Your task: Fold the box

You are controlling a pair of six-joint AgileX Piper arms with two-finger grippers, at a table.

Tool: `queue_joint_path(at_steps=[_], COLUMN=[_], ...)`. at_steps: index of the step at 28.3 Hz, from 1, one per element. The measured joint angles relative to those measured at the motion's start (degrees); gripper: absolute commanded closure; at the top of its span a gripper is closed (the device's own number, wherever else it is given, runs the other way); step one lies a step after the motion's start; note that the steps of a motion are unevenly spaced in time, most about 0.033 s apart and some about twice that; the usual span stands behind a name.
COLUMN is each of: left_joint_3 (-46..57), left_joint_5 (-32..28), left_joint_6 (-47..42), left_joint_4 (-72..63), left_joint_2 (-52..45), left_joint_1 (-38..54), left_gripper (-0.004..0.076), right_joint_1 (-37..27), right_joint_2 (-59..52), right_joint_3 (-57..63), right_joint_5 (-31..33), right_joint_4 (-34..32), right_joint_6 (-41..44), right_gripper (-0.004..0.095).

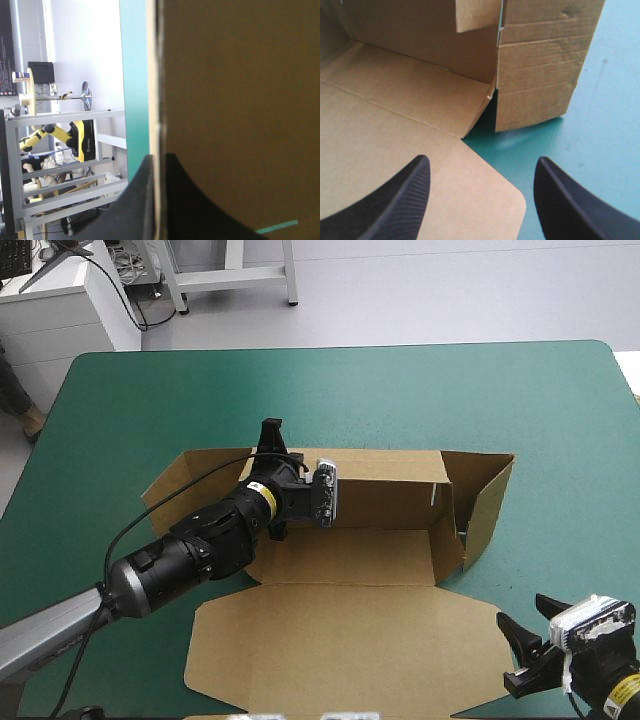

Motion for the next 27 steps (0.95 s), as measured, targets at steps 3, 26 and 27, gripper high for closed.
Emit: queue_joint_path(at_steps=[3,26,27], left_joint_3=[0.1,0.1,0.1], left_joint_5=[-0.1,-0.2,-0.2], left_joint_6=[-0.7,-0.9,-0.9], left_joint_4=[0.1,-0.1,-0.1], left_joint_2=[0.0,0.0,0.0], left_joint_1=[0.0,0.0,0.0], left_gripper=[0.0732,0.0732,0.0732], right_joint_1=[0.0,0.0,0.0], right_joint_2=[0.0,23.7,25.8], right_joint_3=[0.0,-31.5,-33.2], right_joint_5=[-1.4,8.4,8.6], right_joint_4=[1.6,-19.2,-19.8], right_joint_6=[0.6,13.8,13.8], right_gripper=[0.0353,0.0335,0.0336])
